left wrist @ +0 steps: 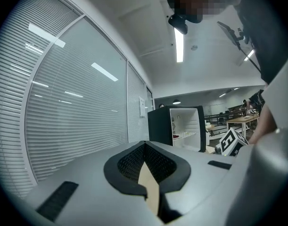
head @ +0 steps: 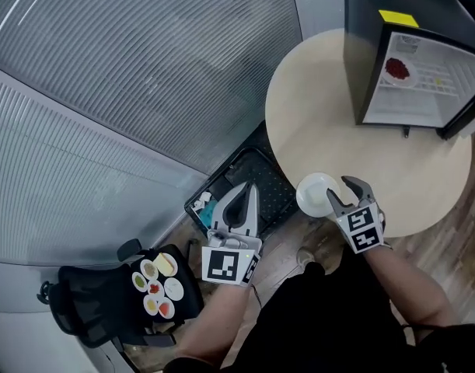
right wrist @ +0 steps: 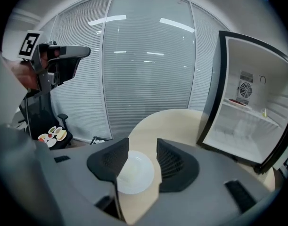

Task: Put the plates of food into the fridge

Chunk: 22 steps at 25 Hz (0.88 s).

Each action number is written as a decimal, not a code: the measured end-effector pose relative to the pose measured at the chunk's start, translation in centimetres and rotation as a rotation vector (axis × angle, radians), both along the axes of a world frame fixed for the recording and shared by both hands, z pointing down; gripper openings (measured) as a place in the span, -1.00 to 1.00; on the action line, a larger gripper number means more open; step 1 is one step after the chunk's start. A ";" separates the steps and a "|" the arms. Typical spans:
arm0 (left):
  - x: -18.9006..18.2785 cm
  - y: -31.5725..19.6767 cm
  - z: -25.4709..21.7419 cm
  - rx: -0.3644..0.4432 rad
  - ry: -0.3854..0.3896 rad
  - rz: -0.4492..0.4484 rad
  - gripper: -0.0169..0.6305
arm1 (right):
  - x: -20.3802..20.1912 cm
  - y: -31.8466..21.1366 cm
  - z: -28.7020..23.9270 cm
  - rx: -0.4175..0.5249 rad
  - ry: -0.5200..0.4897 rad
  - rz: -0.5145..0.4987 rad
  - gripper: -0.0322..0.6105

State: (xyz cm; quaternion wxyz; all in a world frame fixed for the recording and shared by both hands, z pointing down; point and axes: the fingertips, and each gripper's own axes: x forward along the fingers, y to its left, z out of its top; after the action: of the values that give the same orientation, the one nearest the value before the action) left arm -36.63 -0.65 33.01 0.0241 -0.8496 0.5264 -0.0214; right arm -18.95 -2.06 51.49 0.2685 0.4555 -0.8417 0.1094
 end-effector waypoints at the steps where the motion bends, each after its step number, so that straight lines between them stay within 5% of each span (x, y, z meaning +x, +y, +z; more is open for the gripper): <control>1: -0.3 0.2 0.4 -0.008 0.004 0.001 -0.93 | -0.5 0.4 0.3 -0.007 -0.002 -0.001 -0.32; 6: -1.9 0.9 2.6 -0.036 0.014 0.002 -0.93 | -3.3 3.8 1.8 -0.069 -0.077 0.015 -0.32; 13: -3.4 1.2 4.3 -0.066 0.020 -0.004 -0.93 | -5.2 8.9 8.6 -0.398 -0.312 0.191 -0.32; 22: -3.8 0.8 5.9 -0.092 -0.024 0.012 -0.93 | -4.8 10.1 14.0 -0.582 -0.439 0.342 -0.32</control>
State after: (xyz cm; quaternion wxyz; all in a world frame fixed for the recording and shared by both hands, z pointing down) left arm -40.47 0.16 38.87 -0.0088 -0.8526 0.5196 -0.0556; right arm -23.79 8.01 65.45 0.1781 0.4600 -0.7249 0.4808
